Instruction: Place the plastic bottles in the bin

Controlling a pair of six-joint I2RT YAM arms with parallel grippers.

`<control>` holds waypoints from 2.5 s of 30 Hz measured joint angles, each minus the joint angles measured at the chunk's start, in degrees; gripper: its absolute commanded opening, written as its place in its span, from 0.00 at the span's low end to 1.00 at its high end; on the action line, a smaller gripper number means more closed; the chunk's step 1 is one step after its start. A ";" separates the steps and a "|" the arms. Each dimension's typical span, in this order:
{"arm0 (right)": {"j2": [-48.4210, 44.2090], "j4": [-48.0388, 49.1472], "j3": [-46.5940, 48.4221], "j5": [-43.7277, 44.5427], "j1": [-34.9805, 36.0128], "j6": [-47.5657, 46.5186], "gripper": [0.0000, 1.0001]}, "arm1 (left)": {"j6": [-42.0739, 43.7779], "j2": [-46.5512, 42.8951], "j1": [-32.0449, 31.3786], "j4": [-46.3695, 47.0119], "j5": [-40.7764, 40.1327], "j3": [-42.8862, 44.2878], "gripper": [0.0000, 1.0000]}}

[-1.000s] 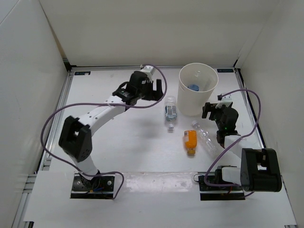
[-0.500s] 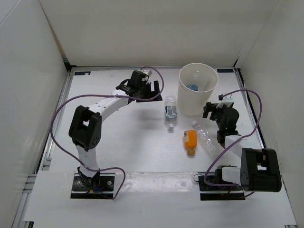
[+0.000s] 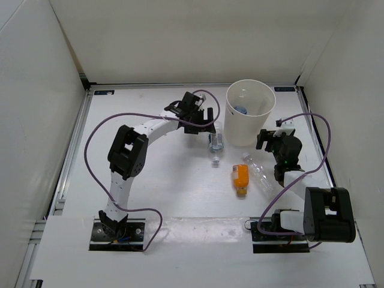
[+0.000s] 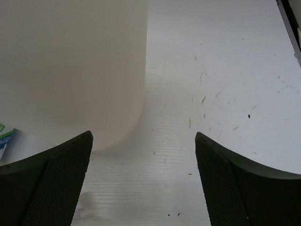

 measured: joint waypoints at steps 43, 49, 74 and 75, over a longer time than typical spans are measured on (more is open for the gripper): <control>0.00 -0.02 0.00 -0.02 0.00 0.00 0.90 | 3.45 6.34 -5.57 -12.85 -7.58 12.20 0.45; 0.00 -0.04 0.00 -0.02 0.00 0.00 0.90 | 5.01 -2.95 -3.96 -16.02 -12.81 11.47 0.42; 0.00 -0.04 0.02 -0.02 -0.02 0.00 0.90 | 23.39 7.85 -16.98 29.14 -20.85 37.18 0.51; 0.00 -0.04 0.04 -0.02 -0.02 0.00 0.90 | 23.71 9.99 -17.38 29.62 -20.63 38.60 0.53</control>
